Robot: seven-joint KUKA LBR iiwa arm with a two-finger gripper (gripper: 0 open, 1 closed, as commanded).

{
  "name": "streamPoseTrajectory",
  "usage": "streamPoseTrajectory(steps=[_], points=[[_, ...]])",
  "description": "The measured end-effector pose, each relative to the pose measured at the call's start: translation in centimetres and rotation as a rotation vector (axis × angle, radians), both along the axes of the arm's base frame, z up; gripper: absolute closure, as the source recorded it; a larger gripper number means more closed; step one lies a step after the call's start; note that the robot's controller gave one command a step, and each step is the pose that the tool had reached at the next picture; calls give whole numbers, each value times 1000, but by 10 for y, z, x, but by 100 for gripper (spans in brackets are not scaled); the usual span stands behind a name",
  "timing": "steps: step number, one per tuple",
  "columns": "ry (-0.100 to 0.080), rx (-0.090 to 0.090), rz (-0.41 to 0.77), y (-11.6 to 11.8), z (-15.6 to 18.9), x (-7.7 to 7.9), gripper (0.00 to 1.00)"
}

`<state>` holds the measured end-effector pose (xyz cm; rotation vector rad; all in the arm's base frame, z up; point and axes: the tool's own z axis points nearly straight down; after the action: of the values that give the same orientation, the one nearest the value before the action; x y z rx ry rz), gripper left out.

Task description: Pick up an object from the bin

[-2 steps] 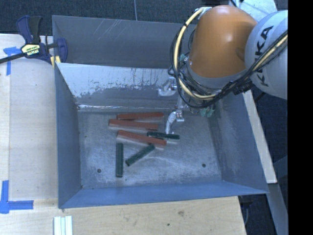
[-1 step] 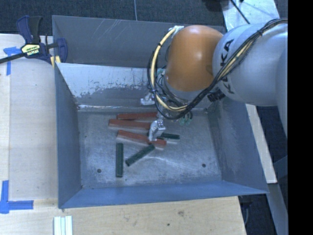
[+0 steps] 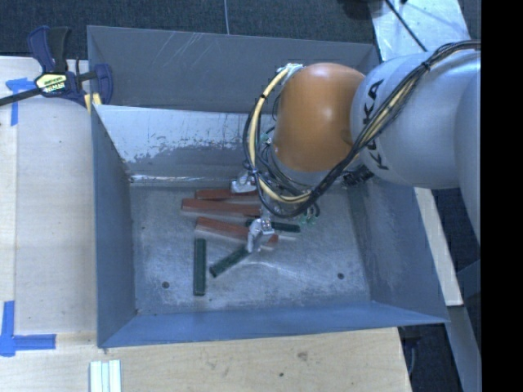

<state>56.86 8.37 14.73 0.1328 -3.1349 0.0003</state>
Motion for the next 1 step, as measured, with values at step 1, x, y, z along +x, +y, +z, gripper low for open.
streamPoseTrajectory(steps=[1], points=[[-9,1,-94,12,-16,52,0]])
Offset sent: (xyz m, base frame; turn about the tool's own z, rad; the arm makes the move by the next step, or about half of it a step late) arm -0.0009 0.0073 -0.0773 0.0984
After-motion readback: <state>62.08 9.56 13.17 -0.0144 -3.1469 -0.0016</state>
